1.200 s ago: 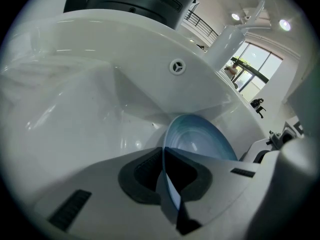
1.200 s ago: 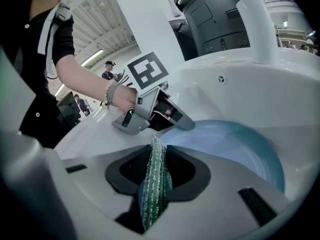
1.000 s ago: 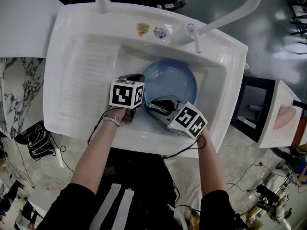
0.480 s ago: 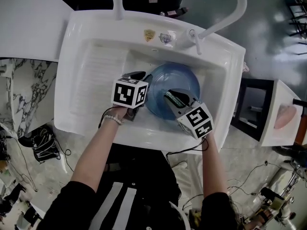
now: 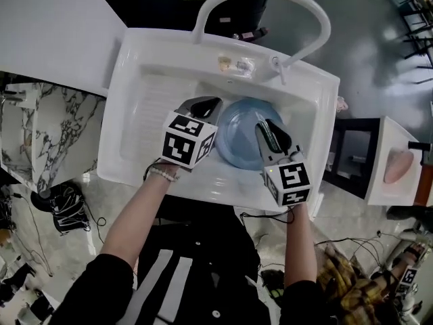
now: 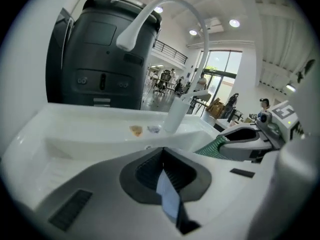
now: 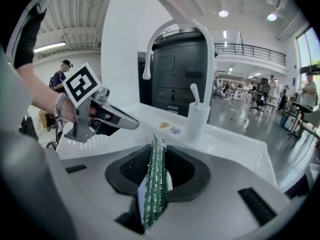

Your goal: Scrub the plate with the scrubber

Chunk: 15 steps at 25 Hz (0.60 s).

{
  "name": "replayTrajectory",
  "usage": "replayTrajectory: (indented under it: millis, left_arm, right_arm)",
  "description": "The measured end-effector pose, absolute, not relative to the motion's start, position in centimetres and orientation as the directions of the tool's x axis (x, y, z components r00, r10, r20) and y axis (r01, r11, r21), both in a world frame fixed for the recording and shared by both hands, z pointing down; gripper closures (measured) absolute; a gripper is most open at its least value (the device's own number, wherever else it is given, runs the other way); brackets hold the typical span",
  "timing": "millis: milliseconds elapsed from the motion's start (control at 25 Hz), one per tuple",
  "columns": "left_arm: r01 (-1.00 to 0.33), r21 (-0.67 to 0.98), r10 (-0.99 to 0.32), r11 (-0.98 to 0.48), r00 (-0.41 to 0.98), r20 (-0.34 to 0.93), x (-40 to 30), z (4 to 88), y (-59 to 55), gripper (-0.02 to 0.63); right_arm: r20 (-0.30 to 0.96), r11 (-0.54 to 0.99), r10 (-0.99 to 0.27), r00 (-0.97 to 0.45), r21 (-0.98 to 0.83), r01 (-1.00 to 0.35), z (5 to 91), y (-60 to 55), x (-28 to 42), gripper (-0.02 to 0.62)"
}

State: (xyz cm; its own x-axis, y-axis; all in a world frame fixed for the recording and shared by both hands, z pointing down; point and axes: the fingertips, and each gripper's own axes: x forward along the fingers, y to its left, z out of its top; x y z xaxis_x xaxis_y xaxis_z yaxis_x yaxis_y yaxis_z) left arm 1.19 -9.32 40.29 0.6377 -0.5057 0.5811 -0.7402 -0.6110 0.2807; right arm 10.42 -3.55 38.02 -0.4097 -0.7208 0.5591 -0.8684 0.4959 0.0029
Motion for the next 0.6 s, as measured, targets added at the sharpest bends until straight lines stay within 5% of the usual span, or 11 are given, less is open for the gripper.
replayTrajectory:
  millis: [600]
  left_arm:
    - [-0.686, 0.175, -0.604, -0.707, 0.713, 0.355, -0.8, 25.5, -8.2, 0.605]
  right_arm:
    - [0.256, 0.253, -0.937, -0.236, 0.033, -0.967, 25.5, -2.2, 9.3, 0.5]
